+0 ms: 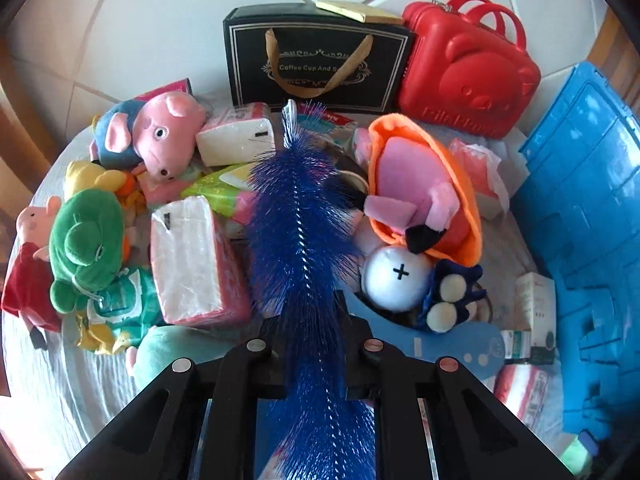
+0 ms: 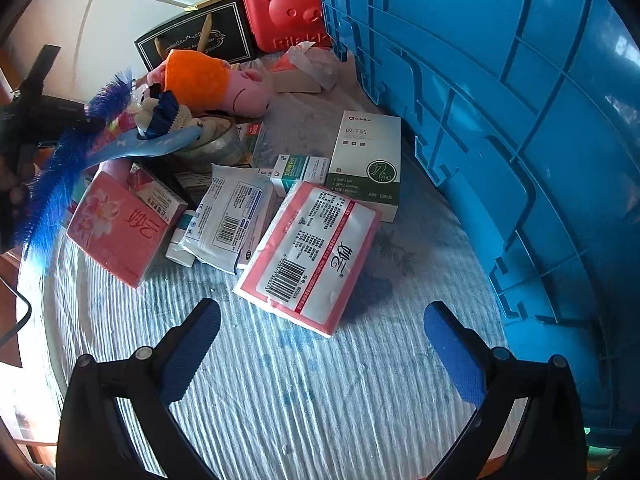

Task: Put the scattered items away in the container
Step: 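Grasp the pink-and-white tissue pack with the right tool while the left tool holds the brush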

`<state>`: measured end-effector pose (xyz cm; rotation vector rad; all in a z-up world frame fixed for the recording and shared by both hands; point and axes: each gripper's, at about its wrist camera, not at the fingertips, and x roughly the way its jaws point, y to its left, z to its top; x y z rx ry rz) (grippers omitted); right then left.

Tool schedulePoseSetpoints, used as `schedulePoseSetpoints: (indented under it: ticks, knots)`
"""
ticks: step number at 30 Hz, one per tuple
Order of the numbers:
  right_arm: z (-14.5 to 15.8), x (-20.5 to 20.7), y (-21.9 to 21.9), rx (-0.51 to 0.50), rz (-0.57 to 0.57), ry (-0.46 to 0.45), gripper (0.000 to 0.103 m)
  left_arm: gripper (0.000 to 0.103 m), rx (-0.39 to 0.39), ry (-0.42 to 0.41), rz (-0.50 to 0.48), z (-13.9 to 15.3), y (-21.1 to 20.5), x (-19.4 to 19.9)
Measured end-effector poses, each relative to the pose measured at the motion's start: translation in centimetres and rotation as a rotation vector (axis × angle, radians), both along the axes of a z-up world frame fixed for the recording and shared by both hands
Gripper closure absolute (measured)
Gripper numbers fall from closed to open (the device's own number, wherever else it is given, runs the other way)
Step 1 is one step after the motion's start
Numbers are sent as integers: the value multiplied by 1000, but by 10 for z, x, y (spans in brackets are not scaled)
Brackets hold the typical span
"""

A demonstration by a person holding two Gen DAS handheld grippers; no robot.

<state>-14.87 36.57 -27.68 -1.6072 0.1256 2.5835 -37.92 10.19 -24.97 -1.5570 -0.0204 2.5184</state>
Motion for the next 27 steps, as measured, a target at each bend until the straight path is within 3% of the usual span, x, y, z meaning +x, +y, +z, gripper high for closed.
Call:
schedulePoseSetpoints:
  ticks: [6,11,17,27]
  knots:
    - [-11,-8,-3,11,-10,-14,0,88,50,62,11,36,-19,25]
    - [-38,-24,-4,-23,-56,-60,0,88,71,92,14,54,-31,52]
    - [-62,-48,3,-43,-160,-78,0,88,71,90,8,60,-45,78]
    - [-97,-73,-6,-15,-153,-167,0,88,71,83,22,60,-61,94]
